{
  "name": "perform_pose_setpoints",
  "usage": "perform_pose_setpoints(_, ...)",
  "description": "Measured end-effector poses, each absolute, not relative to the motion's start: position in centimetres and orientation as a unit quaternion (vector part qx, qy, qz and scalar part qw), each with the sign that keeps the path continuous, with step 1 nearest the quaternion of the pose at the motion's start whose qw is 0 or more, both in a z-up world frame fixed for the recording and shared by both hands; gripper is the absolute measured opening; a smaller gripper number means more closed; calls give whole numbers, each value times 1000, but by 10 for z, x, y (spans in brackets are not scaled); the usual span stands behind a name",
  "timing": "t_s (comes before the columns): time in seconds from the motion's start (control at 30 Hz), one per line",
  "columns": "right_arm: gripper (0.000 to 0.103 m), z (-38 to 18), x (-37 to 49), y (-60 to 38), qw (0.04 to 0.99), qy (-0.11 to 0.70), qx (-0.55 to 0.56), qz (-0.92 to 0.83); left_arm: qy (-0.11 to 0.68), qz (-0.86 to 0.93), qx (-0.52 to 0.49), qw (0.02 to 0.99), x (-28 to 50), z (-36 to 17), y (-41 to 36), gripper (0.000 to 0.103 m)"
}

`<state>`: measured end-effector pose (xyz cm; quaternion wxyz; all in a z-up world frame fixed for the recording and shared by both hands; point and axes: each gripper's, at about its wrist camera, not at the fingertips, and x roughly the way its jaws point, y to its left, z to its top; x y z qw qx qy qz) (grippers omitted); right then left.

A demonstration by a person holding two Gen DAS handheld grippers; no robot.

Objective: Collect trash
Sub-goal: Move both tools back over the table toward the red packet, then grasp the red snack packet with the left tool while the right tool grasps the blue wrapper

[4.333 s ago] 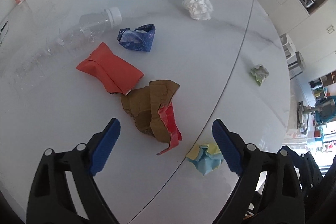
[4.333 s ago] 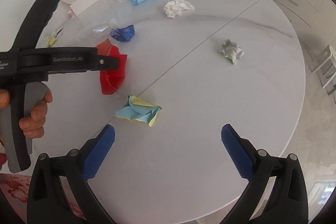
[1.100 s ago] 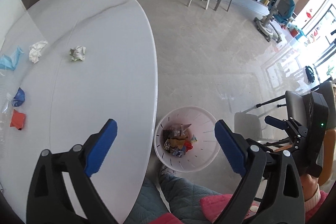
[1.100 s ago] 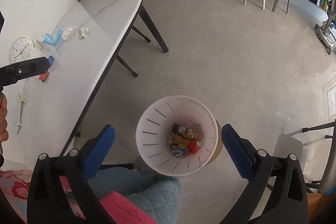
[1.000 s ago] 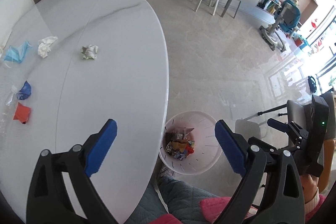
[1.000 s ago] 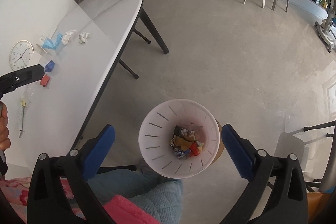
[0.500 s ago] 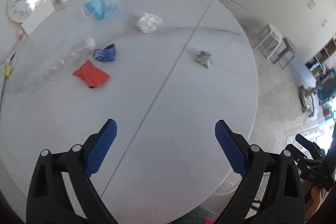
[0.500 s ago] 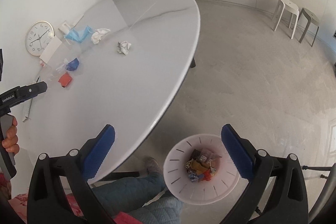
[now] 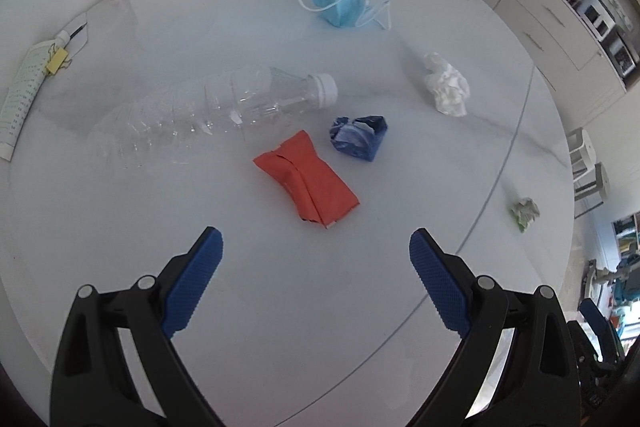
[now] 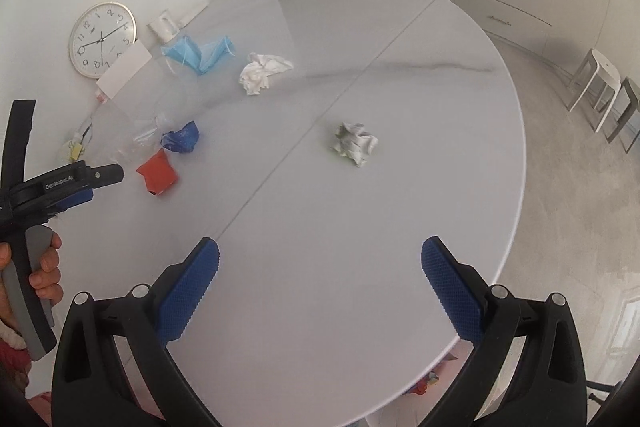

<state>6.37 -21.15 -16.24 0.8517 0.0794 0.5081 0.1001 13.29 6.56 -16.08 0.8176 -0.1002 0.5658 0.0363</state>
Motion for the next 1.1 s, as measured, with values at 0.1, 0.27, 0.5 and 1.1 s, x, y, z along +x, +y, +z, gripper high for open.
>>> perform_pose_setpoints(0.1,101,-161,84,-186,852,507,59,116,579,58,-127,804,148,-179,76,90)
perform_pose_setpoints(0.27,101,-164,115,-157,848,507,37,151,602,86,-161,778,171,-208,81,90)
perform_pose_setpoints(0.5,101,-173,161,-125,836,511,-16,198,607,131,-191,760,193,-224,79,90)
perform_pose_setpoints(1.1,101,-196,222,-49,798,494,-75,337,616,122,-156,763,177,-225,74,40)
